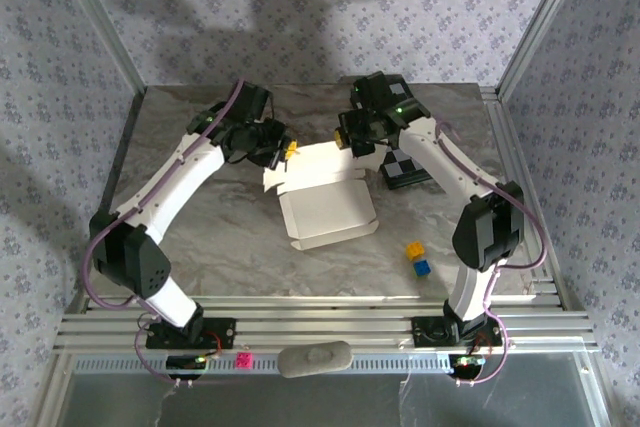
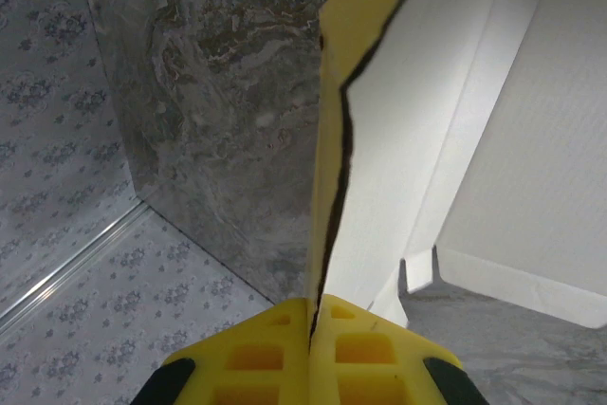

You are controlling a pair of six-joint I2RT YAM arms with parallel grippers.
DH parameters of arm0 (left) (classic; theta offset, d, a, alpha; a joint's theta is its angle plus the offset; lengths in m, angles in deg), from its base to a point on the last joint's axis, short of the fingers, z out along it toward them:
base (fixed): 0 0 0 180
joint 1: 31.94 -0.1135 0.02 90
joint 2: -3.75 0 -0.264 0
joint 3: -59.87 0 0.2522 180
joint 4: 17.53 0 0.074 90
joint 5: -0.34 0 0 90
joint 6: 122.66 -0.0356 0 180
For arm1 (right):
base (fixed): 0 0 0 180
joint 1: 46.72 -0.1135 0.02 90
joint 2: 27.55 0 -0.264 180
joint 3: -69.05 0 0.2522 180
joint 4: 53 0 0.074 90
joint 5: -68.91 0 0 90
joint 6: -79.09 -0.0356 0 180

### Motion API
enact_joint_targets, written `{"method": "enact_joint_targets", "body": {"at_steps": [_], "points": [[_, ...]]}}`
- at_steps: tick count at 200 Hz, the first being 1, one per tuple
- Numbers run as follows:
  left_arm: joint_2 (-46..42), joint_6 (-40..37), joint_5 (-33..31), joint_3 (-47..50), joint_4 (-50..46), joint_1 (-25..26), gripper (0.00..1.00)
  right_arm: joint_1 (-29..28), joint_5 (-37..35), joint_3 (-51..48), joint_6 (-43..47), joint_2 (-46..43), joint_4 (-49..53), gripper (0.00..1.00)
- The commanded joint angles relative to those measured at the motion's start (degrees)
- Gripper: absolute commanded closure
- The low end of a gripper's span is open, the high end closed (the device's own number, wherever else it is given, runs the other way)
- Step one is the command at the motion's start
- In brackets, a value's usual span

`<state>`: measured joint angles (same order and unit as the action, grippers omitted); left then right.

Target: Fold the paper box

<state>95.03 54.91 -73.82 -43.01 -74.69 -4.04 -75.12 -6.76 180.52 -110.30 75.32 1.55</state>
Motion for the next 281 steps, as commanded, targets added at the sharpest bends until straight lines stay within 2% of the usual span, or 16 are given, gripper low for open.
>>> {"method": "enact_joint_targets", "body": {"at_steps": [1,11,22,36,52,72,97,120,142,179,234,257,281], "points": [[-4.02,-0.90,2.50,1.18,7.75,-3.86,0.57,0.27,0.51,-1.78,1.46,-2.88,-2.30,1.00],[-5.73,-6.99,2.89,0.33,8.45,-6.25,0.47,0.76,0.79,-1.93,2.11,-2.85,-2.57,1.00],[-7.99,-14.91,-0.03,-1.78,1.92,-8.54,0.39,1.46,1.20,-1.82,2.91,-2.68,-2.94,1.00],[-11.81,-25.43,-4.20,-0.41,-4.10,-11.06,0.38,2.49,2.79,-1.91,3.24,-2.13,-4.54,1.00],[-17.63,-31.29,-3.10,9.65,-2.52,-13.67,0.43,3.52,5.34,-1.46,3.01,-1.03,-6.08,1.00],[-23.40,-35.64,0.21,25.39,4.02,-15.15,0.62,4.35,6.11,0.32,3.24,-0.17,-5.87,1.00],[-26.61,-40.63,1.74,41.28,17.49,-14.59,0.74,5.26,7.47,2.57,3.20,1.21,-4.82,1.00],[-25.74,-40.80,1.16,49.02,28.25,-15.29,0.74,6.03,9.08,4.45,3.07,2.42,-3.53,1.00],[-20.02,-36.77,4.44,52.44,39.48,-17.44,0.75,6.78,10.09,5.62,3.20,3.16,-2.92,1.00],[-7.56,-33.42,11.71,50.51,53.08,-17.15,0.76,7.52,12.23,5.60,4.23,4.22,-4.46,1.00],[-1.54,-28.38,16.78,51.92,72.23,-15.78,0.69,8.03,13.52,4.90,2.04,4.72,-6.09,1.00],[0.77,-27.64,19.16,50.00,73.12,-14.28,0.68,8.47,13.53,4.81,1.62,4.75,-6.08,1.00],[0.90,-28.02,18.60,48.94,71.86,-12.71,0.68,8.71,13.61,4.83,0.83,5.03,-7.39,1.00]]}}
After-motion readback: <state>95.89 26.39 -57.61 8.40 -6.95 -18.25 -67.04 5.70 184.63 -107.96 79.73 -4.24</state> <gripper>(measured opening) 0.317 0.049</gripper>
